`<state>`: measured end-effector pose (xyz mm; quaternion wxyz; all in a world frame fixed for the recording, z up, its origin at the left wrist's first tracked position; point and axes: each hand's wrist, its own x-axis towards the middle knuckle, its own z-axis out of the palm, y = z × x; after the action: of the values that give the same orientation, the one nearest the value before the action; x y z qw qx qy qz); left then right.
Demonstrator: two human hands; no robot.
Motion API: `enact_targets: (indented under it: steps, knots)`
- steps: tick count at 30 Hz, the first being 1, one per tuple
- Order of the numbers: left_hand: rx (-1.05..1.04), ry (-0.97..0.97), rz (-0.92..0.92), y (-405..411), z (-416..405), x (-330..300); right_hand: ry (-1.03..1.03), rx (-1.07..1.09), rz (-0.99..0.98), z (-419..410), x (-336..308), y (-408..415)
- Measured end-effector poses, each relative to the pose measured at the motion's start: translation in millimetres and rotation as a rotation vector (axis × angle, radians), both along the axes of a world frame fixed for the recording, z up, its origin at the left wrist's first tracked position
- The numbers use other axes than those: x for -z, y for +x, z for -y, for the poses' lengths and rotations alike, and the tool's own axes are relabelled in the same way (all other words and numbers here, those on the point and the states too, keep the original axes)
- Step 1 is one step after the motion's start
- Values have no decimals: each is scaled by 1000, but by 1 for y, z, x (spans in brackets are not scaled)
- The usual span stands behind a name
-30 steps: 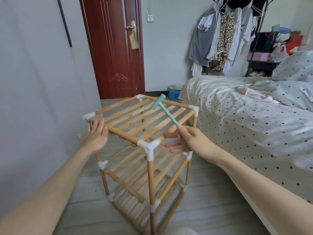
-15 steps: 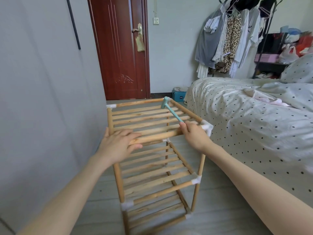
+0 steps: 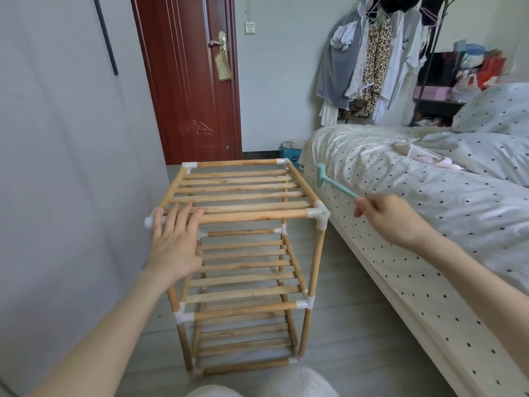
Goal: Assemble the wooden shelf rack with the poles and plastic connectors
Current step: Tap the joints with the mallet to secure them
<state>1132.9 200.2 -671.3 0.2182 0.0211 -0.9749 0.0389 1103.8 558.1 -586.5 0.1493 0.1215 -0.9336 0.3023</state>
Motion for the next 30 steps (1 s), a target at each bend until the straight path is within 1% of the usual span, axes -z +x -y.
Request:
enact_targets:
  steps: [1, 3, 4, 5, 7, 8, 9, 10, 12, 13, 14, 16, 17, 18, 19, 21, 22, 23, 25, 26, 27, 28, 30]
  knots:
    - [-16, 2, 1, -1, -1, 0, -73, 45, -107, -6, -5, -1]
    - [-40, -2, -8, -2, -3, 1, -286, 143, -354, -11, -6, 6]
    - [-42, 1, -14, -2, -3, 1, -297, 173, -388, -10, 1, 10]
    - [-39, 2, -18, -2, -3, 2, -207, 192, -298, -7, 12, 12]
    - [-36, 2, -18, -2, -3, 1, 120, 127, 93, -5, 37, 16]
    - [-36, 2, -17, -2, -3, 1, 183, 98, 202, -7, 42, 15]
    - [-36, 1, -22, -3, -3, 2, 156, 81, 185, -9, 39, 14]
    - [-39, 3, -30, -4, -3, 2, 24, 97, 78, -11, 32, 8]
    - [-42, 12, -42, -3, -4, 3, -284, 183, -260, -9, 21, 13]
    - [-40, 16, -51, -3, -5, 3, -335, 193, -343, -8, 19, 17]
    - [-38, 14, -55, -3, -5, 3, -296, 176, -292, -4, 21, 18]
    - [-38, 10, -47, -2, -5, 1, 2, 113, 66, 1, 41, 19]
    - [-35, 12, -47, -2, -5, 2, 55, 79, 179, -3, 46, 19]
    - [-31, 15, -52, -2, -5, 2, 70, 55, 187, -9, 45, 16]
    - [-32, 20, -59, -3, -5, 3, -23, 61, 110, -13, 38, 10]
    - [-37, 21, -60, -3, -5, 3, -354, 157, -212, -14, 29, 13]
    - [-38, 18, -62, -4, -5, 3, -405, 176, -291, -13, 29, 17]
    - [-38, 11, -64, -4, -5, 3, -385, 169, -242, -8, 32, 20]
    - [-38, 9, -65, -3, -5, 4, -103, 123, 62, 0, 52, 23]
    - [-36, 14, -67, -3, -4, 4, -58, 89, 127, -1, 55, 23]
    - [-32, 13, -70, -4, -4, 5, -41, 70, 126, -4, 52, 19]
    - [-30, 11, -74, -4, -5, 5, -160, 81, 61, -7, 45, 12]
    - [-33, 11, -75, -4, -5, 5, -456, 171, -220, -7, 36, 14]
